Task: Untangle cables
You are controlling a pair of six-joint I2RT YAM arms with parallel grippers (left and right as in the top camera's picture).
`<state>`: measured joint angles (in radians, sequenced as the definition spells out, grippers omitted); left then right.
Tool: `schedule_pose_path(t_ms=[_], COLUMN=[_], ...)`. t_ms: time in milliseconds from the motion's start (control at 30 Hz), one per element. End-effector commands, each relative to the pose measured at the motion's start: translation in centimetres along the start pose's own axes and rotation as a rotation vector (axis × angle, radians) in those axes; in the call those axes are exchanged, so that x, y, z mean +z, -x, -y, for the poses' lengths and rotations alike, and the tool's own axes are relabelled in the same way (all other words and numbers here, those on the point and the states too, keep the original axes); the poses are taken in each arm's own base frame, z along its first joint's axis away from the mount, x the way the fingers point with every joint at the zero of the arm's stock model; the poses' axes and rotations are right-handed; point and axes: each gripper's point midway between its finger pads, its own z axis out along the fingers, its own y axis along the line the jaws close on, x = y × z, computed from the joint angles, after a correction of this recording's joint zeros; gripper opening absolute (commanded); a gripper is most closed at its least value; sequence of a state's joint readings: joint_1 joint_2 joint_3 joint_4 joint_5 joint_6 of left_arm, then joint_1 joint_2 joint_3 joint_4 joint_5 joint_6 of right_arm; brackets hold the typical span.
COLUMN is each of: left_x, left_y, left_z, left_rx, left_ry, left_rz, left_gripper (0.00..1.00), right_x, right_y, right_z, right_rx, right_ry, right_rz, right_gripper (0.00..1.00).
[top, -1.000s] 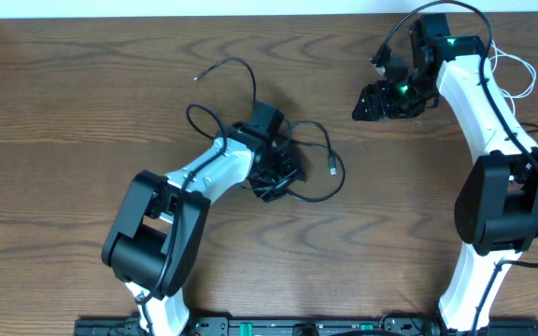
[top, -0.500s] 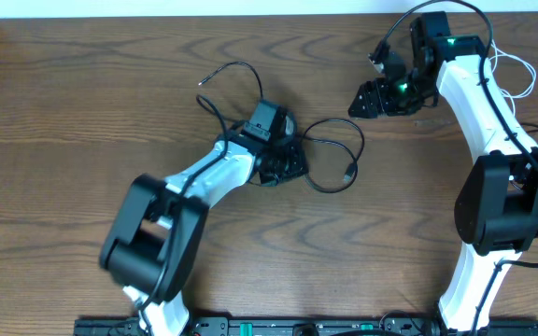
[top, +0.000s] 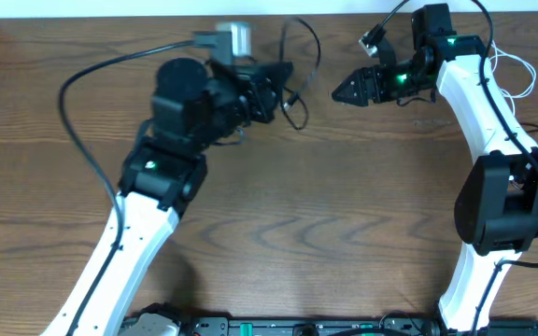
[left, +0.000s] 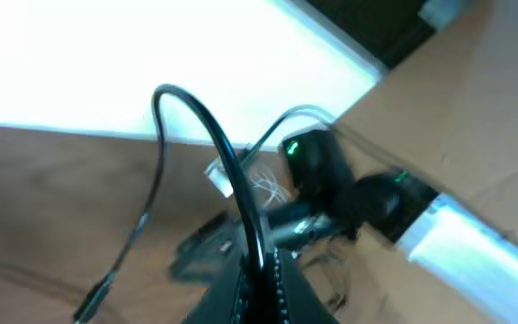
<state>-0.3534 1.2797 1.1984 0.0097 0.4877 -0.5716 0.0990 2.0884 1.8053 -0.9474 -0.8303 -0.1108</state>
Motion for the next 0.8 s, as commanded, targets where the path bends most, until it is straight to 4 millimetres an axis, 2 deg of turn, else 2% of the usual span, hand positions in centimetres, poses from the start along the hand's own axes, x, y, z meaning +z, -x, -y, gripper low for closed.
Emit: schedule_pose_path(t_ms=[0,67,167,267,467,633,767], left_x=[-2.0,-2.6,-3.2,-3.5,-3.6,-3.5,-3.3], left_y=[4.0,5.3,6.5,7.3,7.2,6.8,6.1], left_z=[1.1,1.0,0.9,2.1,2.8,3.1,2.4], left_rx=[-0.108,-0.169,-0.246,-0.235,-0.269,-0.271,-0.293], left_ry=[-0.031,-0.042,-0.067,-0.128,-0.168,-0.181,-0.154], left_rz=[0.125,0.167,0.201,0.214,0.196,0.170,0.147], left_gripper=[0.07,0.07,0.08,0.07,0.07,0.07,0.07], right_x=[0.1,0.5,1.6,2.9,8.0,14.1,16.9], right_y=[1.1,1.9,3.7,4.6,6.9,6.3,4.3], right_z=[-2.3,-2.8,-4.7,-5.7,-10.0,-11.8,-13.5], right_rx=[0.076,0.085,0.127,0.149,0.232,0.398,0.409], right_ry=[0.077,0.107,0.271,0.368,0.498,0.592,0.658], right_rz=[0.027,0.050,0.081,0.081,0.066,-0.016,-0.110], right_gripper=[0.77,0.80,0.85,0.87,0.87,0.83,0.75])
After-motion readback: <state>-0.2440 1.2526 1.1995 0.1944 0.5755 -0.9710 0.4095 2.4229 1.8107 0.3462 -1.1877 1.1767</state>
